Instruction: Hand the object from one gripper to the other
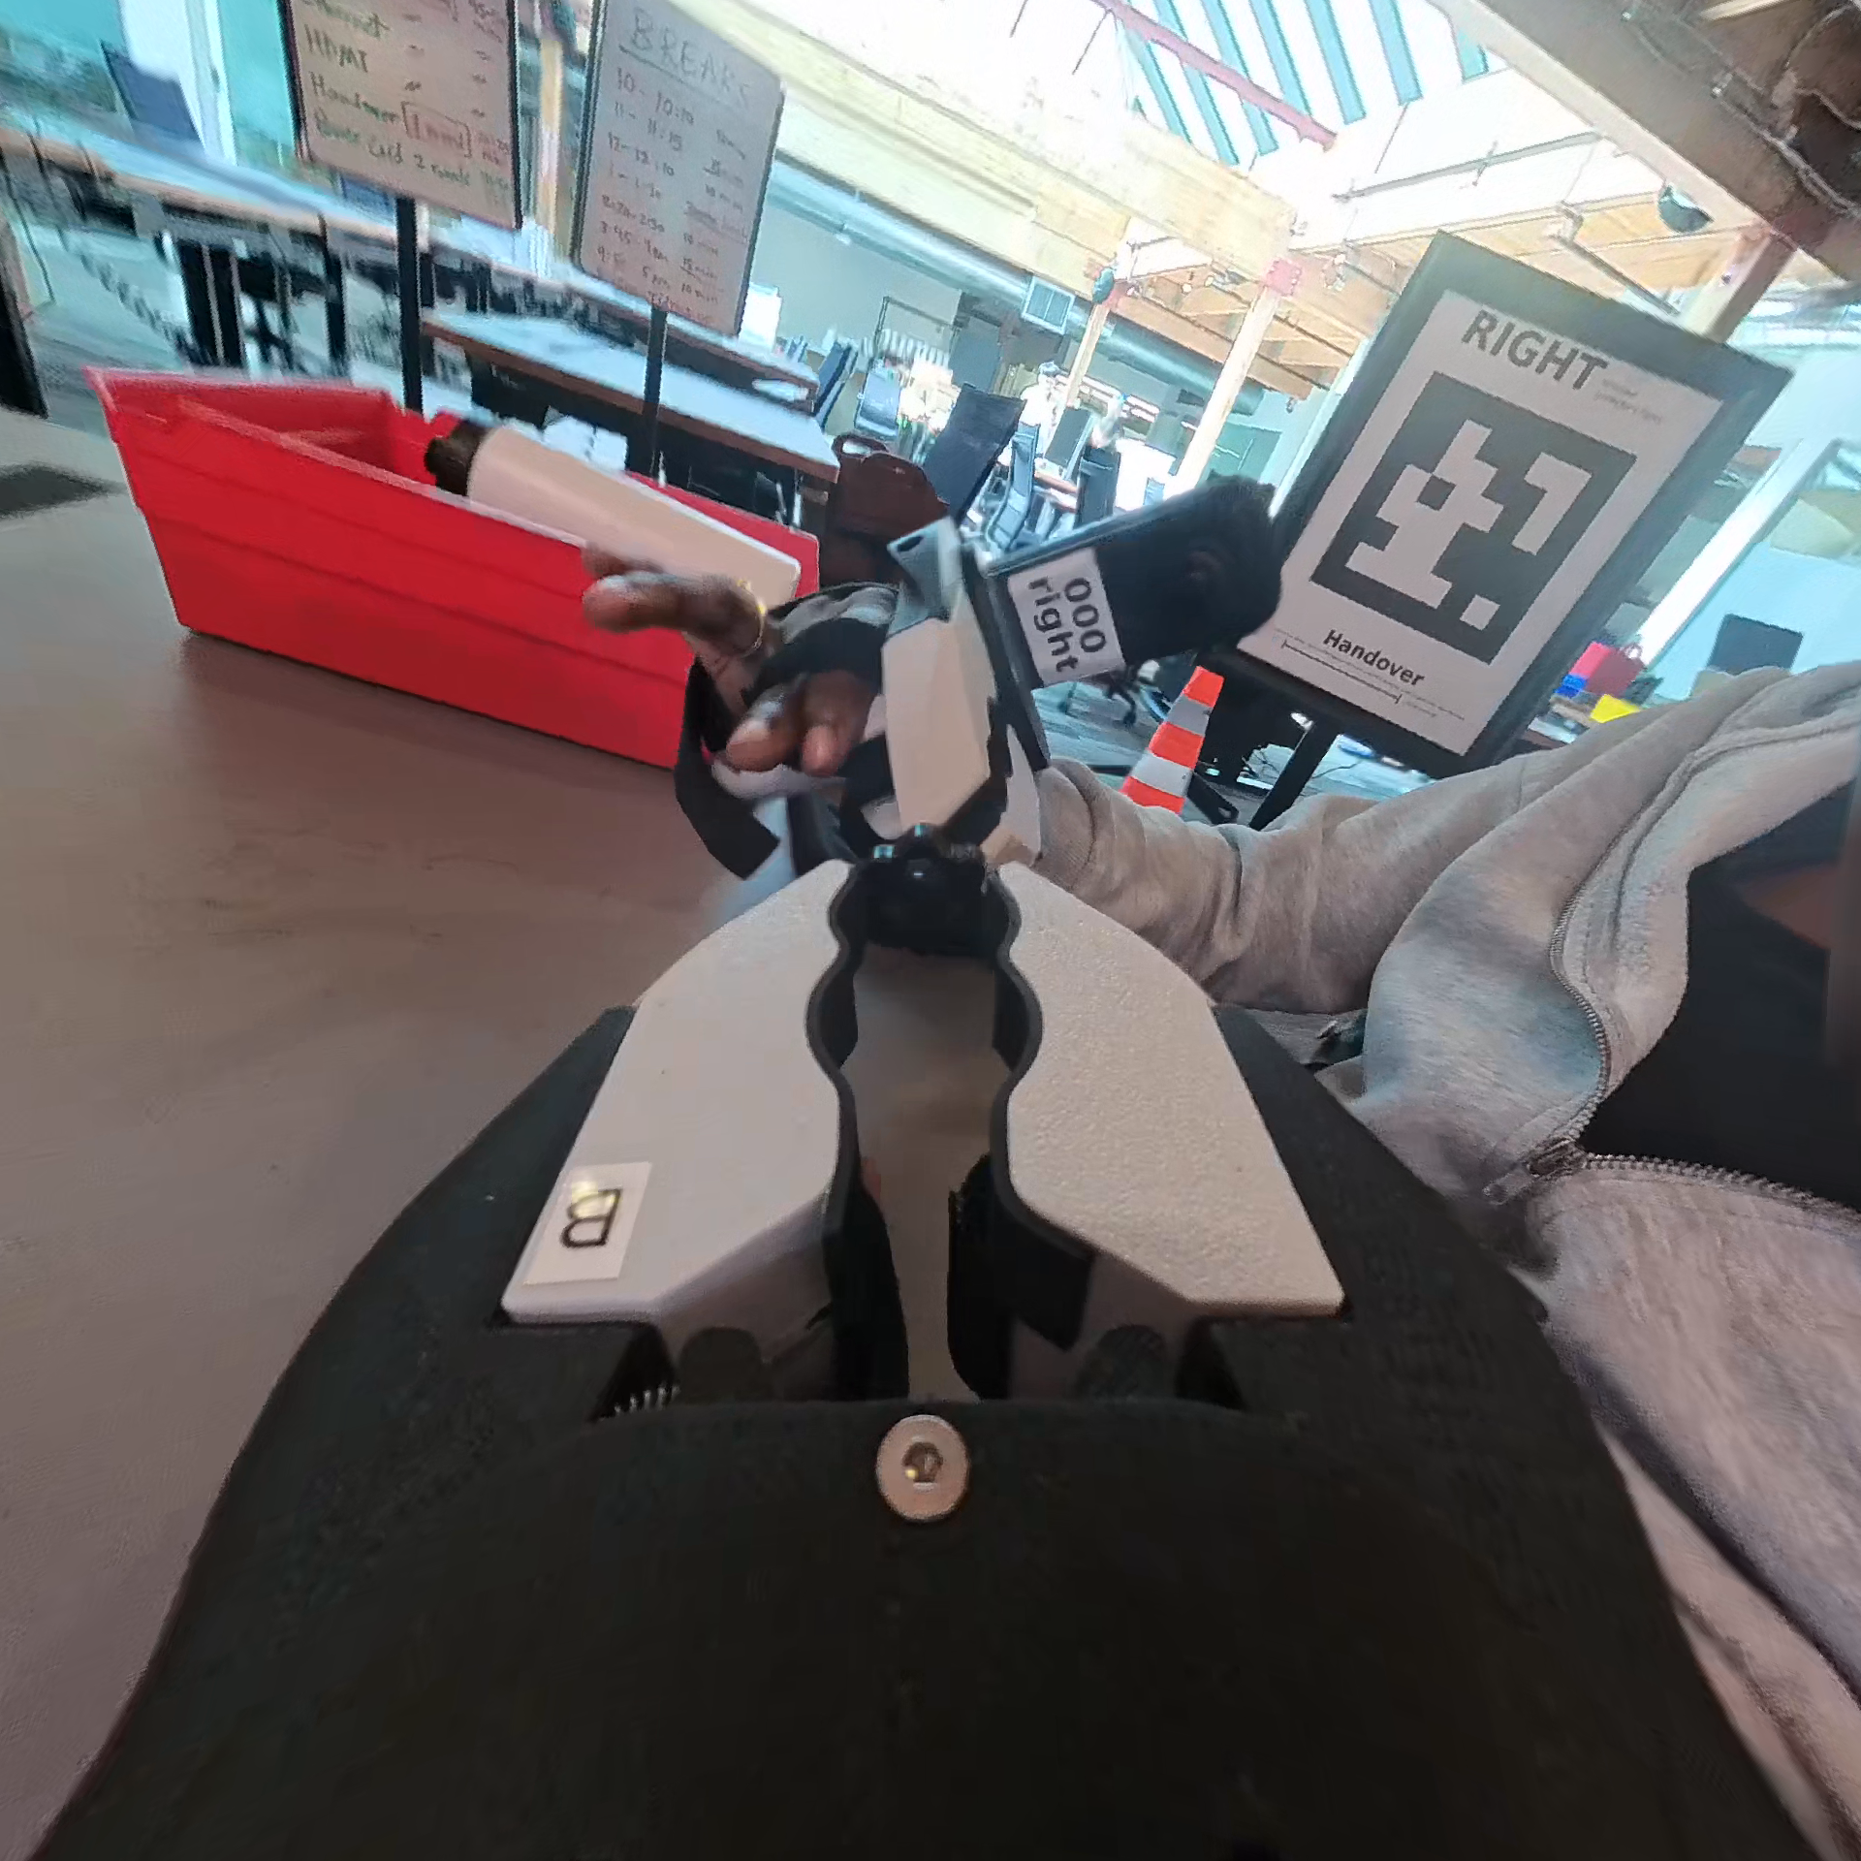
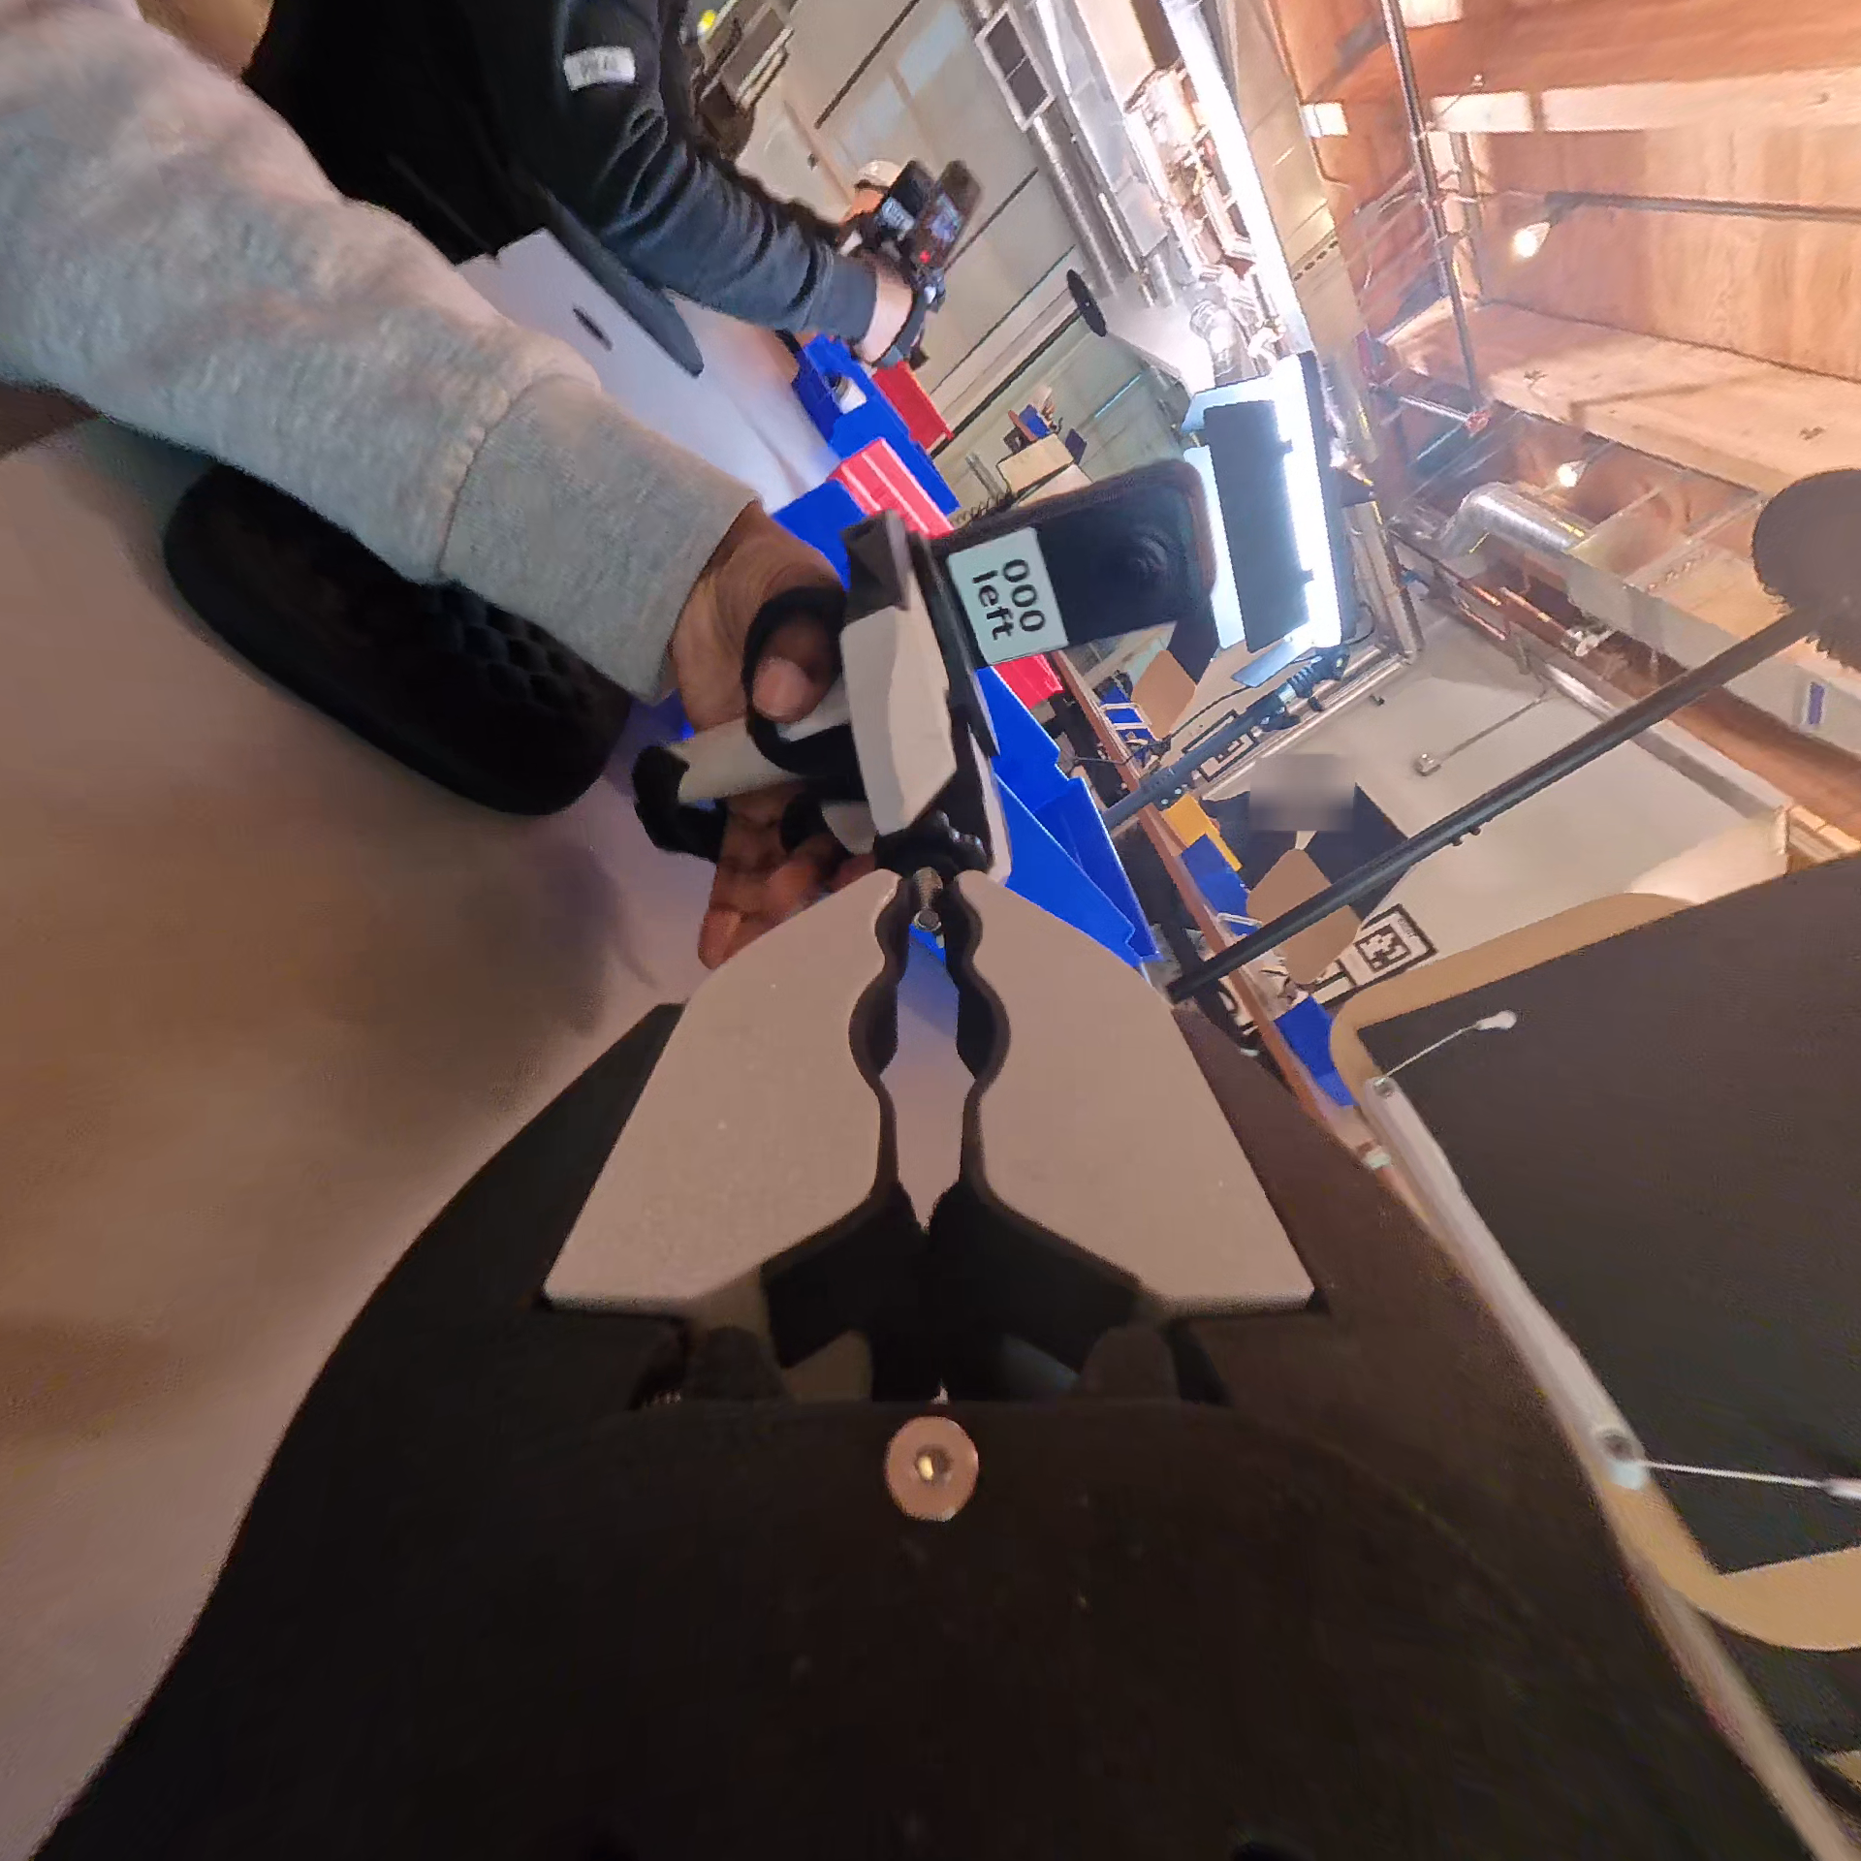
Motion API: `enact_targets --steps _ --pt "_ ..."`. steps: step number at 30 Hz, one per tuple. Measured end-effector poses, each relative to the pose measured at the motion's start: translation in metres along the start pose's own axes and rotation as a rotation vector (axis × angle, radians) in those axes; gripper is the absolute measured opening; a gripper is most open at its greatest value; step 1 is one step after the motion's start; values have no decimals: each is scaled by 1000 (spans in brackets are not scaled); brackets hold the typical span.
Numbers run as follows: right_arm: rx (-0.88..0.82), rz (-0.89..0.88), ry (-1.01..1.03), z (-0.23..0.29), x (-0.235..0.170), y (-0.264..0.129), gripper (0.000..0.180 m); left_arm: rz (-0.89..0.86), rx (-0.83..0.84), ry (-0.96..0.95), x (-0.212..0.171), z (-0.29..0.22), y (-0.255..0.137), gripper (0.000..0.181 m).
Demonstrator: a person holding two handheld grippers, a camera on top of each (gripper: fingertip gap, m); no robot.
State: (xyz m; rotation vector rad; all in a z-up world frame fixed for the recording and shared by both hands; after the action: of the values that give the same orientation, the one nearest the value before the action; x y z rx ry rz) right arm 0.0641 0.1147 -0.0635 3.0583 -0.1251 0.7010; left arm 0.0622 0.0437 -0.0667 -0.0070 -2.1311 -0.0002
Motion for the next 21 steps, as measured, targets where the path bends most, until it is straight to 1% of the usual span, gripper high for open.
enact_targets --steps 1,2,3,4,7,8,10,12,14,18,21 --pt "-7 -12 42 -2 0 -1 6 -19 2 53 2 -2 1 26" --pt "-10 -23 108 -5 0 -2 6 -42 18 127 4 -4 1 34" --pt "-3 -34 203 -8 -2 -2 6 -67 42 223 6 -6 2 43" --pt "16 -47 322 -10 -5 -3 6 -88 71 334 8 -8 2 49" --pt "107 -114 695 -11 -11 -4 6 -70 165 563 10 -11 4 51" --pt "132 -135 796 -12 -13 -5 6 -69 183 605 10 -11 4 51" --pt "160 -181 930 -13 -14 -6 6 -73 201 653 10 -11 5 49" --pt "181 -213 1008 -14 -13 -7 6 -68 219 678 10 -10 5 46" --pt "190 -224 1043 -14 -13 -7 6 -56 228 692 9 -9 6 43" --pt "195 -232 1069 -14 -14 -7 6 -27 243 728 6 -7 9 34" --pt "198 -229 1075 -13 -14 -7 6 -11 257 737 5 -6 9 23"
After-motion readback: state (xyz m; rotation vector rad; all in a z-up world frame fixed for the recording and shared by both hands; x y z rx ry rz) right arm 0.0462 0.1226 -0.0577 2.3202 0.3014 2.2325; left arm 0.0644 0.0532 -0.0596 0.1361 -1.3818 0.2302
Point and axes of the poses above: each gripper's, where its closed fingertips meet, y out along the fingers, x out of its top, z = x × y across the jaws, the point moved 4 cm from there along -y, back along the fingers, and after that the axes turned 14 degrees about -y, right-handed, at the moved point
